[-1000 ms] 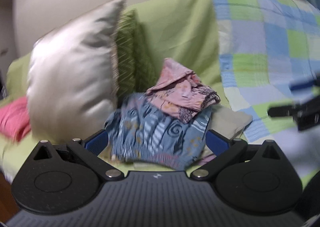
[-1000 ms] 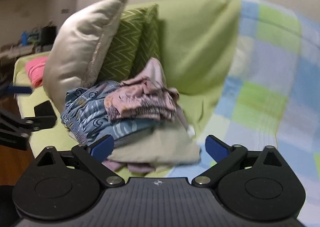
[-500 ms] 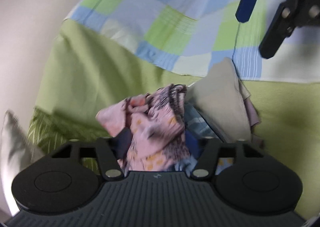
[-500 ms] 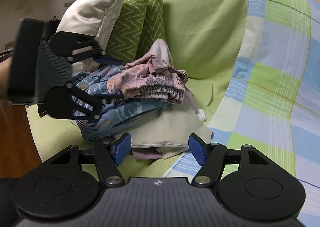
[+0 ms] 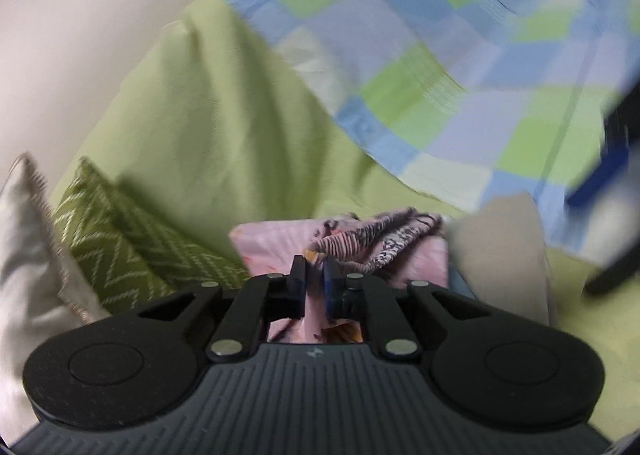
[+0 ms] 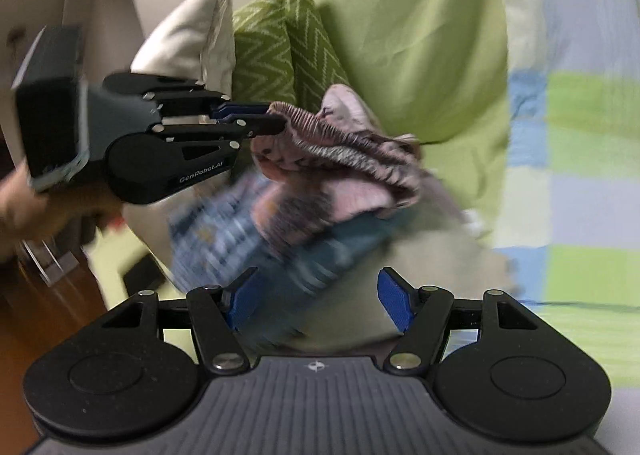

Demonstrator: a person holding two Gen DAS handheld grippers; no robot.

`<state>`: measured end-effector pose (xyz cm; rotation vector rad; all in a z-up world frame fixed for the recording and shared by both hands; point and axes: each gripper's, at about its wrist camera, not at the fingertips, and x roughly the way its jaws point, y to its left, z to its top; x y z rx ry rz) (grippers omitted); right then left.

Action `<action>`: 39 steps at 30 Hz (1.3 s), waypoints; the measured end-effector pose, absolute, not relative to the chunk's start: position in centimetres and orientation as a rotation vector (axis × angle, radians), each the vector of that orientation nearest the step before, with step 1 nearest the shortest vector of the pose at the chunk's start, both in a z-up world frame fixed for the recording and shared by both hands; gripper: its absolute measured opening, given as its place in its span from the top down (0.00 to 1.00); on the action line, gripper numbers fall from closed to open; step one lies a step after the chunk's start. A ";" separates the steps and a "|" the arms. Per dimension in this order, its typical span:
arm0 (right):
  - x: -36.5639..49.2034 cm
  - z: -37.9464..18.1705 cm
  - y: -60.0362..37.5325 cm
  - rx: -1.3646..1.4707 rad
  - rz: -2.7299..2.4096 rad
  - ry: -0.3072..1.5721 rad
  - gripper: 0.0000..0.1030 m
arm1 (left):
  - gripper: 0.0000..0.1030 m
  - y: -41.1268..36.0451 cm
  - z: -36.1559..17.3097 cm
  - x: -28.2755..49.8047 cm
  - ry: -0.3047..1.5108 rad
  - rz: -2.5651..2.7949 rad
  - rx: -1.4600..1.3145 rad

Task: Fold clothes
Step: 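Grasp the pink patterned pants waistband with the left tool while the right tool grasps it too, then lift the pink pants off the pile with both tools, stretching the waistband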

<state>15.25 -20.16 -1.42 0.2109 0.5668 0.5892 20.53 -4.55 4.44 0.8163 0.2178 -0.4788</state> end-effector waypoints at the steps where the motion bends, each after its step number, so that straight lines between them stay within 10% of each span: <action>1: 15.8 -1.6 -19.6 0.242 0.601 0.567 0.35 | 0.93 -4.4 5.0 20.6 0.216 -0.476 0.804; 14: 21.4 -4.9 -15.4 0.545 0.614 0.598 0.42 | 0.94 1.7 8.4 20.6 0.191 -0.390 0.595; 23: 22.3 -3.8 -14.2 0.472 0.593 0.605 0.90 | 0.94 3.5 9.0 20.4 0.183 -0.366 0.530; 39: 19.7 9.0 -20.8 0.012 0.484 0.377 0.92 | 0.94 2.7 16.7 19.0 0.070 -0.284 0.453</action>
